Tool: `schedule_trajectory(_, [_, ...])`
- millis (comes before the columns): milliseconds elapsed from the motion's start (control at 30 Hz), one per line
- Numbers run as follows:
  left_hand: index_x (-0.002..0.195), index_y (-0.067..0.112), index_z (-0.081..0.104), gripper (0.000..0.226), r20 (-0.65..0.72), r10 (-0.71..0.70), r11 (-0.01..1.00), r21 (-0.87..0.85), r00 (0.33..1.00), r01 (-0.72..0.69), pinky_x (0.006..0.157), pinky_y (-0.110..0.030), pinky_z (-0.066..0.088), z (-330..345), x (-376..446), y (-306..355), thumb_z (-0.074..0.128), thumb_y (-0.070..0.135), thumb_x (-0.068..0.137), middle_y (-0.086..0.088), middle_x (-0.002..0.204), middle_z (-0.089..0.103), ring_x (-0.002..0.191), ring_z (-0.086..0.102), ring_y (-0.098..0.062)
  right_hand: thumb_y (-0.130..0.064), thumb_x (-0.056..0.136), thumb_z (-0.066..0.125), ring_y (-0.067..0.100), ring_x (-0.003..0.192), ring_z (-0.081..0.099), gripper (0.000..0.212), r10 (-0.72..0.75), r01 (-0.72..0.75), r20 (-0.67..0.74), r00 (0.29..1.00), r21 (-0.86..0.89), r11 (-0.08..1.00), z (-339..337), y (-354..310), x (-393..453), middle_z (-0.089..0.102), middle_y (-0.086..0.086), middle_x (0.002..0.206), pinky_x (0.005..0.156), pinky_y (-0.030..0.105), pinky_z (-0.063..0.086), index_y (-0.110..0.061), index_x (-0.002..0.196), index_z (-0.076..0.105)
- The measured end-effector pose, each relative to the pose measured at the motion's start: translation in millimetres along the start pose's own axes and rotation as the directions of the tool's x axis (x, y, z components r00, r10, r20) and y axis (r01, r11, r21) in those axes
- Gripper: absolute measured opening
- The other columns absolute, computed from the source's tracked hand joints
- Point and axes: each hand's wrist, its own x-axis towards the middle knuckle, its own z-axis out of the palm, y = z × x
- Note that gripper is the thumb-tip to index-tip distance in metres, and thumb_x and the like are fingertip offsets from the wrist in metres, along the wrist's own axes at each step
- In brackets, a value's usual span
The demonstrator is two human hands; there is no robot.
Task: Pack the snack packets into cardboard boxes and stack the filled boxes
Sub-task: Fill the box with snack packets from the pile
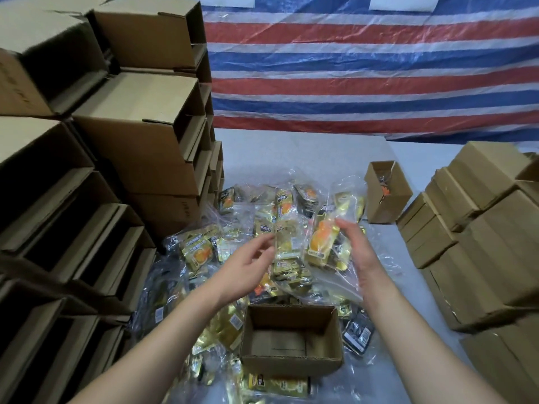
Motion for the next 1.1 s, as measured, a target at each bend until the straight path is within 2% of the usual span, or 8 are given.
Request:
schedule_trajectory(100, [0.144,0.029,0.048,0.042,0.040,-0.093,0.989,0.121,0.995,0.087,0.094,-0.016,0.041,7,-11,-45,0.046,0.041,0.104,0.015,0.134,0.055,0.115,0.052,0.002,-0.036,0.081,0.065,0.018,0.076,0.073,0.032,0.036,-0.040,0.128,0.991,0.031,0.999,-6,4,-6,0.076,0.002,0.084,0.057,0.026,0.056,-0.012,0.102,0.065])
schedule_trajectory(200, [0.142,0.030,0.050,0.043,0.094,-0.170,0.981,0.114,0.981,0.159,0.090,-0.009,0.041,19,-22,-83,0.049,0.044,0.102,0.020,0.128,0.054,0.115,0.053,0.006,-0.032,0.068,0.077,0.032,0.097,0.069,0.063,0.098,-0.069,0.262,0.960,-0.121,0.990,-6,13,-10,0.072,0.013,0.108,0.081,0.045,0.059,-0.001,0.120,0.058])
schedule_trajectory(300, [0.144,0.030,0.047,0.050,0.157,-0.222,0.967,0.161,0.962,0.197,0.102,-0.020,0.039,31,-30,-109,0.046,0.053,0.100,0.017,0.137,0.048,0.126,0.049,-0.005,-0.027,0.070,0.070,0.010,0.083,0.072,0.038,0.084,0.066,0.390,0.917,-0.356,0.932,-5,19,-17,0.075,-0.008,0.088,0.074,0.027,0.060,-0.018,0.104,0.056])
schedule_trajectory(367, [0.141,0.027,0.051,0.050,0.144,-0.241,0.954,0.218,0.960,0.207,0.103,-0.024,0.038,37,-30,-117,0.041,0.055,0.101,0.012,0.137,0.052,0.123,0.050,-0.006,-0.026,0.071,0.071,0.020,0.075,0.066,0.037,0.145,0.099,0.458,0.877,-0.467,0.879,-2,22,-20,0.068,-0.002,0.083,0.075,0.033,0.057,-0.021,0.104,0.056])
schedule_trajectory(567, [0.125,0.035,0.063,0.050,0.150,-0.269,0.962,0.080,0.951,0.260,0.103,-0.036,0.046,42,-30,-119,0.035,0.065,0.096,0.010,0.126,0.063,0.113,0.059,-0.010,-0.028,0.072,0.070,0.008,0.058,0.057,0.045,0.371,0.239,0.624,0.688,-0.677,0.696,10,23,-23,0.064,-0.013,0.069,0.051,0.023,0.046,-0.052,0.108,0.059])
schedule_trajectory(733, [0.122,0.046,0.062,0.050,0.196,-0.267,0.960,-0.035,0.944,0.279,0.096,-0.033,0.052,41,-32,-120,0.037,0.073,0.089,0.019,0.118,0.065,0.109,0.062,-0.004,-0.029,0.076,0.070,0.005,0.059,0.056,0.028,0.505,0.306,0.611,0.609,-0.769,0.561,17,37,-19,0.064,-0.010,0.078,0.051,0.023,0.047,-0.050,0.091,0.062])
schedule_trajectory(867, [0.105,0.042,0.067,0.042,0.153,-0.288,0.951,-0.073,0.945,0.301,0.088,-0.025,0.048,40,-31,-119,0.038,0.070,0.090,0.020,0.106,0.066,0.100,0.061,0.002,-0.034,0.079,0.071,-0.001,0.066,0.060,0.037,0.590,0.383,0.568,0.574,-0.823,0.420,19,50,-15,0.066,-0.011,0.093,0.055,0.014,0.045,-0.033,0.115,0.063])
schedule_trajectory(1100, [0.099,0.037,0.073,0.036,0.110,-0.297,0.947,-0.090,0.948,0.307,0.076,-0.027,0.048,45,-25,-123,0.044,0.058,0.099,0.017,0.086,0.071,0.084,0.065,-0.003,-0.046,0.078,0.066,0.014,0.097,0.064,0.061,0.686,0.405,0.426,0.590,-0.891,0.205,22,72,-5,0.065,-0.005,0.112,0.086,0.036,0.055,-0.029,0.135,0.049])
